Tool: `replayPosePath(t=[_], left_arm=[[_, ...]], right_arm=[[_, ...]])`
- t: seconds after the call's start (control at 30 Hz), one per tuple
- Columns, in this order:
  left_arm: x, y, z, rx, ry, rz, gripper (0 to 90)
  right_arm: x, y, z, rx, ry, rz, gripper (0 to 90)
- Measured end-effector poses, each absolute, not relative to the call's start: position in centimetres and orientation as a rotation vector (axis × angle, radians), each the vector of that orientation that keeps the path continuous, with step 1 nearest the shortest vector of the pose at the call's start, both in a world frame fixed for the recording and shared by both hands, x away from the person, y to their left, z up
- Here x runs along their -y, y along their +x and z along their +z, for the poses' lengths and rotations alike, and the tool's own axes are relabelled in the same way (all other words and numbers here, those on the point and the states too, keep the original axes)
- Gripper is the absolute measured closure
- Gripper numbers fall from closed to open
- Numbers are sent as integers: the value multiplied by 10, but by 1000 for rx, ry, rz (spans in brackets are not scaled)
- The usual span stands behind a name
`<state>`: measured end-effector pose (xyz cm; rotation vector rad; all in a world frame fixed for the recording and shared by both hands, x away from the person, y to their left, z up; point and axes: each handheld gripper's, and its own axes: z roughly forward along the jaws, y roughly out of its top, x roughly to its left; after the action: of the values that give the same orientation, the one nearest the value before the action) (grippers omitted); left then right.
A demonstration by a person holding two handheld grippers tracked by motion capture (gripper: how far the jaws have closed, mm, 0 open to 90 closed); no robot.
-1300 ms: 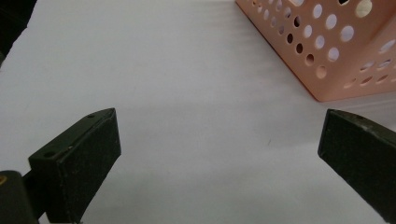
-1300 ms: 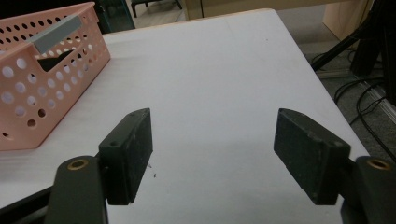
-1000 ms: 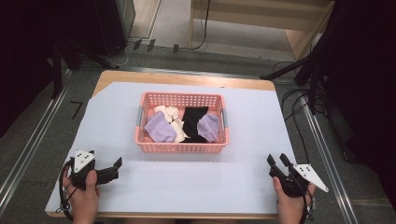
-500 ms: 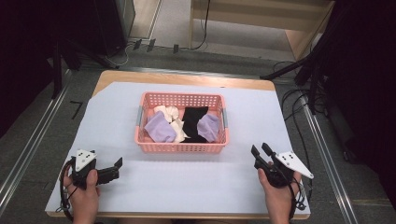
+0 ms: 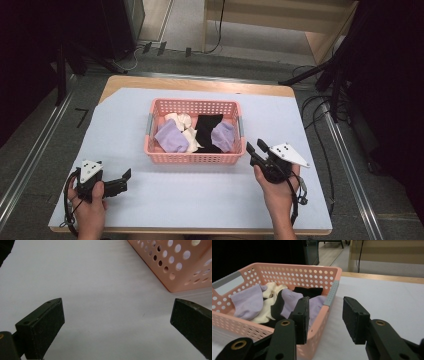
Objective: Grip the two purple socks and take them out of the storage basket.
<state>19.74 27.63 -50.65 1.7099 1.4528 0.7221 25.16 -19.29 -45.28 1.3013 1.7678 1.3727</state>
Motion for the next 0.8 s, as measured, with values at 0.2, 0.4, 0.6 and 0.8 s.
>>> replayPosePath(t=[0.2, 0.4, 0.6, 0.8], left_arm=[[-276, 198, -507, -1449, 1710, 724, 1], [-275, 198, -507, -1449, 1722, 723, 1], [-275, 198, -507, -1450, 1725, 723, 1], [-276, 198, -507, -1450, 1726, 720, 1]], right_arm=[[175, 266, -450, -1814, 1299, 1353, 576], [157, 277, -453, -1839, 1311, 1353, 567], [141, 289, -455, -1868, 1313, 1351, 564], [121, 300, -458, -1911, 1309, 1344, 563]])
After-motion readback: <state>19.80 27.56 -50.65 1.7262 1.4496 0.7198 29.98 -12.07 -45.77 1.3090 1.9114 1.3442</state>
